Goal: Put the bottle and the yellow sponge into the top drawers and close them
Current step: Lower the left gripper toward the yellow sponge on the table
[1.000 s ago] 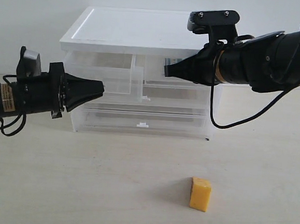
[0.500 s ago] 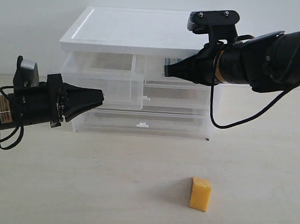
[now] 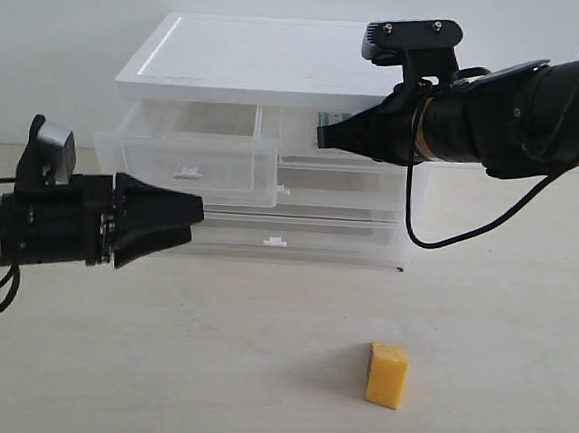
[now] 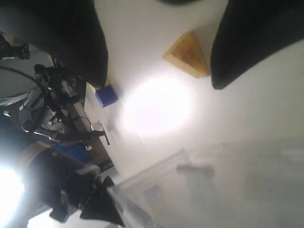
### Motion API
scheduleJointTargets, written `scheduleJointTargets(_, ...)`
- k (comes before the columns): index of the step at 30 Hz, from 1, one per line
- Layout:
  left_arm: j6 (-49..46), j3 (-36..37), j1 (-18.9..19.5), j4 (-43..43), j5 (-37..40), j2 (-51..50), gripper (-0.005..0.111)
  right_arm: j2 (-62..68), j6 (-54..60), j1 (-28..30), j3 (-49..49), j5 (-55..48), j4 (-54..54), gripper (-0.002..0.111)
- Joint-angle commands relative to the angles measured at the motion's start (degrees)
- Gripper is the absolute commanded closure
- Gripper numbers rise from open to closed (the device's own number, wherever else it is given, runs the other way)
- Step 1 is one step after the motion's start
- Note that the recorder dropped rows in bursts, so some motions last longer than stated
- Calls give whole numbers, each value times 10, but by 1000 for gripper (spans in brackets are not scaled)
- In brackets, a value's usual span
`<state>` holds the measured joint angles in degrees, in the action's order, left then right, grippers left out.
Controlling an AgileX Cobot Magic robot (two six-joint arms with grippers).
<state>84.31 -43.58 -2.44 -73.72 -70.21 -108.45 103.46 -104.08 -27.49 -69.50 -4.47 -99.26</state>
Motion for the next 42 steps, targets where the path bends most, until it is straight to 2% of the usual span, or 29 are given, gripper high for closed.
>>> scheduleJointTargets(1, -86, 84, -2, 5, 3, 24, 51, 12, -3, -2, -3, 42, -3, 108)
scheduleJointTargets(5, -139, 112, -24, 8, 3, 25, 51, 12, -2, -2, -3, 45, -3, 108)
scheduleJointTargets(6, -145, 102, -57, 12, 12, 25, 51, 12, -2, -2, -3, 45, -3, 108)
scheduleJointTargets(8, -143, 87, -93, 12, 63, 24, 51, 12, -2, -2, -3, 45, -3, 108)
scheduleJointTargets(12, -141, 49, -190, 18, 166, 23, 51, 12, -1, -2, -3, 56, -3, 108)
scheduleJointTargets(13, -109, 22, -231, 11, 248, 23, 51, 12, 0, -2, -3, 56, -3, 108)
scheduleJointTargets(17, -25, -41, -296, -40, 418, 23, 46, 12, 7, -2, -3, 56, -5, 108)
scheduleJointTargets(18, 15, -73, -323, -75, 458, 22, 43, 12, 9, -2, -3, 56, -5, 108)
scheduleJointTargets(20, 67, -117, -366, -103, 476, 10, 41, 12, 12, -2, -3, 55, -5, 108)
scheduleJointTargets(23, 114, -180, -426, -115, 553, -42, 41, 12, 16, -2, -3, 53, -5, 108)
scheduleJointTargets(27, 137, -236, -457, -114, 554, -96, 41, 12, 17, -2, -3, 58, -5, 108)
scheduleJointTargets(32, 155, -259, -465, -121, 552, -116, 41, 12, 23, -2, -3, 62, -5, 108)
scheduleJointTargets(37, 307, -265, -467, -262, 513, -135, 41, 12, 23, -2, -3, 64, -5, 108)
scheduleJointTargets(42, 323, -265, -467, -262, 520, -139, 41, 12, 23, -2, -3, 71, -5, 108)
